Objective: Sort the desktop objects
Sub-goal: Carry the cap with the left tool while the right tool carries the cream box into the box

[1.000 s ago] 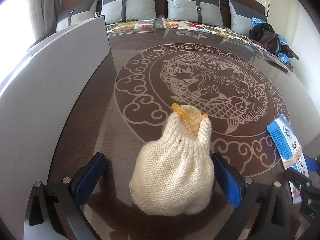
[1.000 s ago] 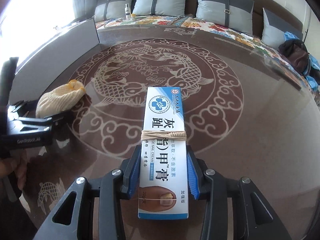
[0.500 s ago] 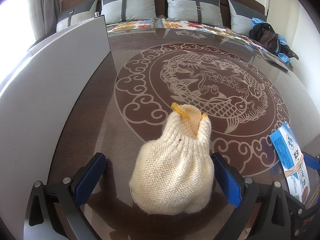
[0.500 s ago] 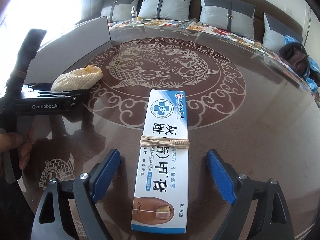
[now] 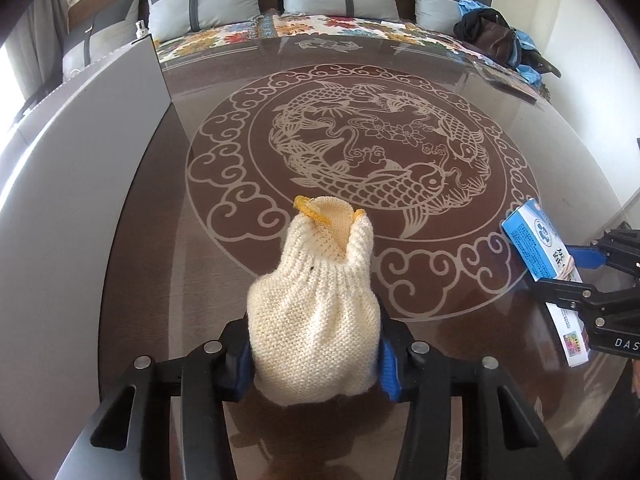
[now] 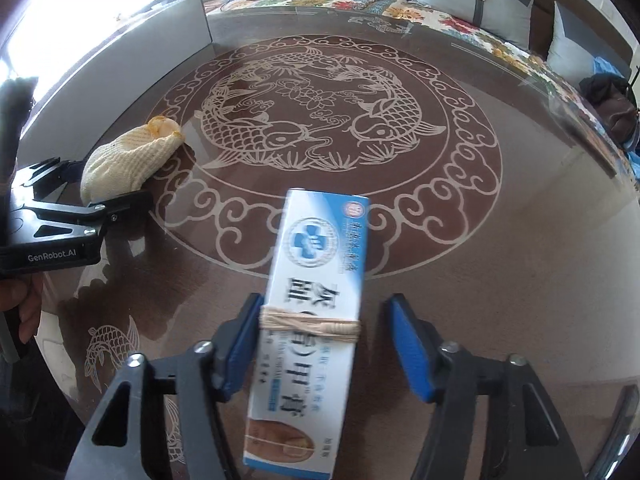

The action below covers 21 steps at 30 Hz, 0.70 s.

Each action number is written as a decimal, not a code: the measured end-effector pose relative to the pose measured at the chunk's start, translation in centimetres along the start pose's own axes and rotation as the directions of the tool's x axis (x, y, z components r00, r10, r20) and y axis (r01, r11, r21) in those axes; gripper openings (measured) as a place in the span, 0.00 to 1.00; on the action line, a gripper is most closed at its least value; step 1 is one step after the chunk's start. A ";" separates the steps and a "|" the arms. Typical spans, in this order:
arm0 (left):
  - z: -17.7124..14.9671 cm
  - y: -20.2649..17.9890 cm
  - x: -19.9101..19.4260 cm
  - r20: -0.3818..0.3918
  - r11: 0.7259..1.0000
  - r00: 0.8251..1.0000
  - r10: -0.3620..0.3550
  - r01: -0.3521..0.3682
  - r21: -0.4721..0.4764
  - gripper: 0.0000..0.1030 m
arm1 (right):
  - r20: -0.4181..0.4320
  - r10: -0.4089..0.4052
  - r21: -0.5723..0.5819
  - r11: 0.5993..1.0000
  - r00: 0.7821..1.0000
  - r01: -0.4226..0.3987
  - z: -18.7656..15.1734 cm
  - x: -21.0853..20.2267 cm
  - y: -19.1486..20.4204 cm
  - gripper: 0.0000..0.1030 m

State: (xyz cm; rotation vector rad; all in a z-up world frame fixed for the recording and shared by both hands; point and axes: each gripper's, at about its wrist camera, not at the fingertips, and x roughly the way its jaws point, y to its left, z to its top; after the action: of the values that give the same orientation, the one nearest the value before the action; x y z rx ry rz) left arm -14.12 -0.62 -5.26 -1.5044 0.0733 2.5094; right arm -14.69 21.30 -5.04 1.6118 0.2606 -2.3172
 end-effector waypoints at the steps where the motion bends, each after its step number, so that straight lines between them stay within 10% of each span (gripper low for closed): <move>1: -0.2 0.2 -0.7 0.007 1.000 1.000 -0.024 0.024 -0.018 0.44 | -0.021 0.010 0.007 1.000 1.000 -0.010 0.2 -0.1 -0.1 0.43; 10: 0.3 5.8 -13.0 0.212 0.982 0.973 -0.092 0.124 -0.143 0.44 | 0.078 0.065 -0.020 0.998 0.995 -0.063 4.3 -7.1 2.8 0.43; 15: 0.0 13.9 -18.6 0.256 0.973 0.966 0.049 0.011 -0.230 0.44 | 0.172 0.165 -0.099 0.984 0.971 -0.150 10.3 -11.0 10.6 0.43; 21: -4.0 25.5 -19.5 0.151 0.901 0.967 0.207 -0.128 -0.414 0.44 | 0.198 0.356 -0.236 0.922 0.913 -0.308 15.8 -13.0 24.0 0.43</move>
State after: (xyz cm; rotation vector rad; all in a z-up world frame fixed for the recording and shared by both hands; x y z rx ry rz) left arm -7.16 -29.15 8.20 -1.4284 -0.3837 2.9331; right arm -16.01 -4.29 13.28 1.1651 0.1435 -2.1145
